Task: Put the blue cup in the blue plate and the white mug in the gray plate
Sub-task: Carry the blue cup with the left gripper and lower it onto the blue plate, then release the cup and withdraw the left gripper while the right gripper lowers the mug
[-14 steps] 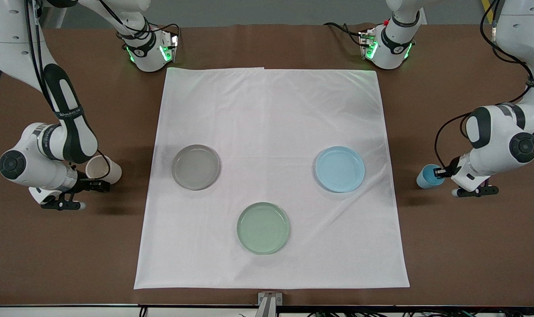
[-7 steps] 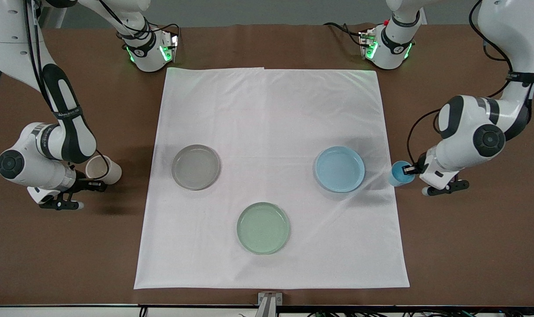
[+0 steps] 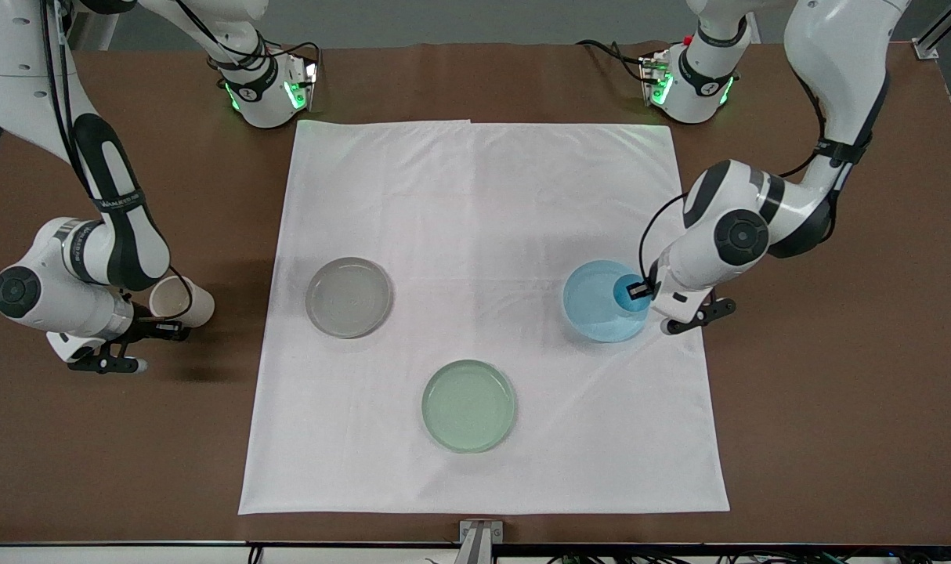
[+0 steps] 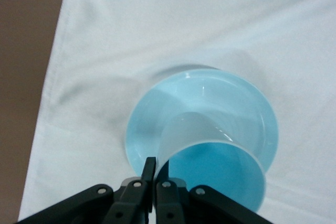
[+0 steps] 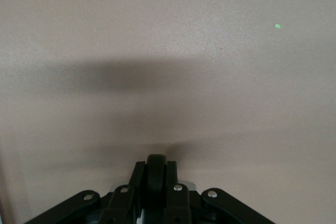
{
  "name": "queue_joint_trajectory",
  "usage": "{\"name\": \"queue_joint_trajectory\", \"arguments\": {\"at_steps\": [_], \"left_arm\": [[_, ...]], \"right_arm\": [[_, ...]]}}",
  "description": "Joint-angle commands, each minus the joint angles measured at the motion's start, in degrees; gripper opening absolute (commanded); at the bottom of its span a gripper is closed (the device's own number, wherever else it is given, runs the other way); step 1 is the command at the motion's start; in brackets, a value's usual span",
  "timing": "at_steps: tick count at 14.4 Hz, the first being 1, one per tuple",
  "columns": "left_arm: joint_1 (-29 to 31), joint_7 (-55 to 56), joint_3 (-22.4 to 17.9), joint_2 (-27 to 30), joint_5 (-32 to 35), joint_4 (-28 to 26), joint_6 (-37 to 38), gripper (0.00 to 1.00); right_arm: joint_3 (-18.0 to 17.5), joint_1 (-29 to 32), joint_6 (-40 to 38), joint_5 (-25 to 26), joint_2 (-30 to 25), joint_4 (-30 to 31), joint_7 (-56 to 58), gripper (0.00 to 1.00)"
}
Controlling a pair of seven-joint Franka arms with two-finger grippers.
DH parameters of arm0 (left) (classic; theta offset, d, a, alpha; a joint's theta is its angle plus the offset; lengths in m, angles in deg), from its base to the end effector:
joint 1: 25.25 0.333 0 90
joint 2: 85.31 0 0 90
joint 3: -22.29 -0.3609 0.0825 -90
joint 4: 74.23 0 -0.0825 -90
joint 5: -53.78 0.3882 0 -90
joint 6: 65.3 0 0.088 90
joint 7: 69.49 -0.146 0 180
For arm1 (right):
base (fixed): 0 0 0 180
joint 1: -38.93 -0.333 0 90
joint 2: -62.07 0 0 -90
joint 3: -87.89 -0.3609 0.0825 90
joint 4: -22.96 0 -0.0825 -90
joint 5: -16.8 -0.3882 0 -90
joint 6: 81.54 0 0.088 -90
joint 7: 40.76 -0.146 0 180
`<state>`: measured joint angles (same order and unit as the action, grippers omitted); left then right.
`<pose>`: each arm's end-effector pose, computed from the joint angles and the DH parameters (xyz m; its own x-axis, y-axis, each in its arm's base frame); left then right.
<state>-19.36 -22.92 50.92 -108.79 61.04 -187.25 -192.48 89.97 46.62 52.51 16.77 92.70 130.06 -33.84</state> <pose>0.5726 -0.2197 0.2757 0.9267 0.3472 -0.1438 0.3500 -0.9367 -0.0065 0.6462 -0.1100 0.2186 0.9968 -0.0459 -0.0656 -0.0453 -0.9989 0.0103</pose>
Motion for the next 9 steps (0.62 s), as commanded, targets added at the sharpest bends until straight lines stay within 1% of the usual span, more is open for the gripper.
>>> {"name": "queue_joint_trajectory", "arguments": {"at_steps": [1,2,4,5,6,7,9], "left_arm": [[-1.8,3.3,-0.2,-2.8,0.6,1.5,-1.1,0.02],[-1.8,3.6,-0.2,-3.1,0.6,1.5,-1.1,0.09],[-1.7,3.6,-0.2,-3.4,0.6,1.5,-1.1,0.39],[-1.7,3.7,-0.2,-3.6,0.6,1.6,-1.3,0.59],[-1.5,3.7,-0.3,-3.8,0.6,2.2,-1.6,0.86],[-1.4,3.6,-0.3,-3.8,0.6,3.1,-1.5,1.0],[-0.8,3.0,-0.3,-3.4,0.7,5.3,-1.1,1.0]], "right_arm": [[-0.9,0.6,-0.2,0.2,-1.0,0.8,1.2,0.05],[-0.9,0.3,-1.2,0.2,-1.3,0.7,1.2,0.04],[-1.4,-0.7,-4.1,0.1,-3.1,0.2,1.1,0.03],[-1.4,-2.1,-7.1,0.2,-5.4,-0.4,0.8,0.03],[-1.3,-3.8,-10.8,0.1,-7.2,-1.4,0.6,0.02],[-1.3,-5.6,-15.1,0.1,-8.9,-3.1,0.6,0.02],[-1.3,-8.8,-21.2,-0.1,-10.7,-5.8,-0.4,0.02]]}}
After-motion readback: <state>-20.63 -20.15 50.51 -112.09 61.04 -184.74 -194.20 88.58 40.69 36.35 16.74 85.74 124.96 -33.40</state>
